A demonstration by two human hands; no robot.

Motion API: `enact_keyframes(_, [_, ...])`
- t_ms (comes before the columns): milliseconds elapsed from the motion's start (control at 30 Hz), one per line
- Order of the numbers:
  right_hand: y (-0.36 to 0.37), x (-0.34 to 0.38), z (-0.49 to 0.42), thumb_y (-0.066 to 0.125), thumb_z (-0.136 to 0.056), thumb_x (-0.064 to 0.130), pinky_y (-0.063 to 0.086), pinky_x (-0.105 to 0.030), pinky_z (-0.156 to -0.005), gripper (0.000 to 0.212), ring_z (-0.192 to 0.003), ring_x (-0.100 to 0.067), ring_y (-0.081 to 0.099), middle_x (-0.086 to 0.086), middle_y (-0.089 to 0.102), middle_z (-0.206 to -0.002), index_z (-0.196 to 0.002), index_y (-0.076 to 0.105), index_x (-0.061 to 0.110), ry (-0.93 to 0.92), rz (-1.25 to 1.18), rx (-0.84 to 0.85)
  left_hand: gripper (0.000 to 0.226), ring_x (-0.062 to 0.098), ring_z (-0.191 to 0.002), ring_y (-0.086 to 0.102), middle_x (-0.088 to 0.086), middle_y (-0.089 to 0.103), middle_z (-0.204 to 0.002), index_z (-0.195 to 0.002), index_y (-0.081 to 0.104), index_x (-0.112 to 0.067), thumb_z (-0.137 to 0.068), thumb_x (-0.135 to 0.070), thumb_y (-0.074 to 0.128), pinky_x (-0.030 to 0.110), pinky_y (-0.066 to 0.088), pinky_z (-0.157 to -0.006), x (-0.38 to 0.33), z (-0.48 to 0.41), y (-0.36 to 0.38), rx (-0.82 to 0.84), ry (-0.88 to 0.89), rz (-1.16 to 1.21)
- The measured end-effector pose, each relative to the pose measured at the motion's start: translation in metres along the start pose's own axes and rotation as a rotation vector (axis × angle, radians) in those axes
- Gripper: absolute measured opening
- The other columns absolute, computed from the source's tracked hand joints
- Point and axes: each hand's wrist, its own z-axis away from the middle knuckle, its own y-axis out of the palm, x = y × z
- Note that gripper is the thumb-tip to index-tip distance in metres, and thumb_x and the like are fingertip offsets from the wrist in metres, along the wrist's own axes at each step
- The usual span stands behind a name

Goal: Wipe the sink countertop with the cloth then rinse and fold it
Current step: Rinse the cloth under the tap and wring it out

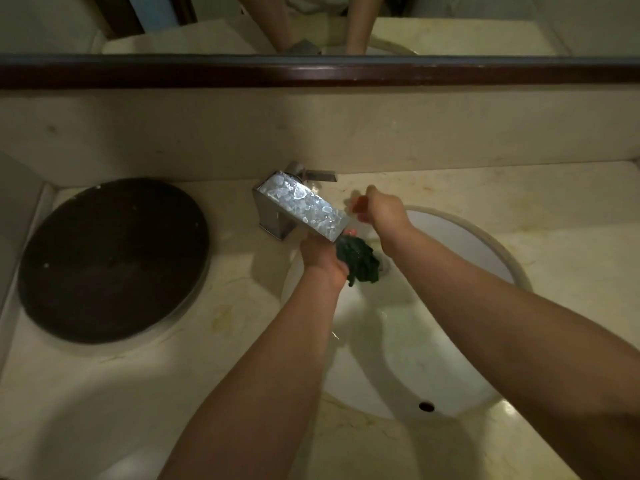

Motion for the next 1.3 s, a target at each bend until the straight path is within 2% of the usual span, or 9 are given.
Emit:
enact_keyframes(200, [0.002, 0.031, 0.005, 0.045, -0.097, 0.023, 0.049, -0.033, -0.072, 0.026, -0.076, -0.020, 0.069, 0.000, 0.068, -0.092, -0.101, 0.069, 0.012, -0.337, 0.084, 0.200, 0.021, 0.019, -0.058, 0.051, 0.005, 0.053, -0.068, -0.078, 0.055, -0.015, -0.095, -0.024, 0.045, 0.032, 0.046, -0.067, 0.005, 0.008, 0.002, 0.009, -0.027, 0.047])
enact_keyframes(433, [0.000, 0.023, 0.027, 0.046, -0.096, 0.036, 0.054, -0.040, -0.069, 0.047, -0.073, -0.029, 0.070, -0.018, 0.073, -0.086, -0.089, 0.070, -0.004, -0.466, 0.268, 0.163, 0.026, 0.017, -0.052, 0.048, 0.002, 0.051, -0.055, -0.068, 0.060, -0.014, -0.091, -0.027, 0.056, 0.029, 0.046, -0.063, 0.002, 0.033, 0.007, -0.097, -0.002, 0.078])
enact_keyframes(533, [-0.030, 0.013, 0.022, 0.040, -0.101, 0.032, 0.052, -0.020, -0.067, 0.041, -0.087, -0.018, 0.068, -0.010, 0.071, -0.110, -0.112, 0.068, 0.005, -0.309, 0.079, 0.337, 0.029, 0.021, -0.055, 0.045, 0.003, 0.044, -0.057, -0.060, 0.048, -0.015, -0.087, -0.021, 0.058, 0.032, 0.046, -0.065, 0.011, 0.043, 0.009, -0.148, 0.011, 0.076])
enact_keyframes(667, [-0.075, -0.029, 0.010, 0.029, -0.102, 0.044, 0.043, -0.039, -0.095, 0.051, -0.108, -0.027, 0.061, -0.011, 0.061, -0.129, -0.124, 0.058, 0.009, 0.159, -0.085, 0.415, 0.028, 0.019, -0.054, 0.050, 0.003, 0.049, -0.054, -0.058, 0.049, -0.016, -0.084, -0.023, 0.058, 0.032, 0.046, -0.067, 0.028, 0.072, 0.014, -0.149, -0.079, -0.005])
enact_keyframes(800, [-0.115, -0.074, 0.017, 0.032, -0.091, 0.068, 0.044, -0.046, -0.098, 0.078, -0.112, -0.035, 0.059, -0.018, 0.058, -0.129, -0.135, 0.047, 0.006, 0.520, -0.275, 0.832, 0.032, 0.018, -0.050, 0.047, 0.001, 0.044, -0.050, -0.056, 0.043, -0.017, -0.085, -0.023, 0.055, 0.032, 0.047, -0.068, 0.044, 0.107, 0.035, -0.010, -0.062, 0.047])
enact_keyframes(933, [-0.152, -0.082, 0.038, 0.038, -0.074, 0.083, 0.043, -0.055, -0.100, 0.093, -0.125, -0.048, 0.049, -0.021, 0.055, -0.135, -0.138, 0.052, 0.017, 0.480, -0.302, 1.334, 0.030, 0.019, -0.049, 0.048, 0.000, 0.043, -0.051, -0.054, 0.043, -0.017, -0.077, -0.025, 0.062, 0.035, 0.045, -0.076, 0.056, 0.137, 0.065, 0.116, -0.053, -0.019])
enact_keyframes(1067, [-0.180, -0.067, 0.056, 0.064, -0.062, 0.071, 0.061, -0.033, -0.070, 0.078, -0.096, -0.036, 0.069, -0.022, 0.066, -0.119, -0.115, 0.071, 0.014, 0.422, -0.284, 1.479, 0.040, 0.018, -0.048, 0.046, 0.000, 0.042, -0.051, -0.051, 0.043, -0.016, -0.086, -0.025, 0.060, 0.030, 0.048, -0.063, 0.062, 0.152, 0.081, 0.106, -0.018, -0.136])
enact_keyframes(1133, [-0.190, -0.059, 0.054, 0.086, -0.059, 0.044, 0.049, -0.015, -0.042, 0.057, -0.064, -0.014, 0.067, -0.015, 0.072, -0.098, -0.103, 0.075, 0.009, 0.441, -0.190, 1.440, 0.044, 0.017, -0.045, 0.044, -0.001, 0.039, -0.049, -0.049, 0.041, -0.016, -0.089, -0.024, 0.058, 0.025, 0.046, -0.052, 0.065, 0.156, 0.089, 0.093, -0.027, -0.175])
enact_keyframes(1300, [-0.198, -0.030, 0.069, 0.060, -0.089, 0.024, 0.023, -0.015, -0.035, 0.022, -0.041, -0.005, 0.033, 0.007, 0.046, -0.056, -0.068, 0.065, 0.021, 0.158, 0.556, 1.209, 0.041, 0.013, -0.035, 0.038, -0.002, 0.037, -0.043, -0.055, 0.040, -0.018, -0.094, -0.020, 0.054, 0.019, 0.040, -0.043, 0.069, 0.161, 0.099, 0.013, -0.024, -0.316])
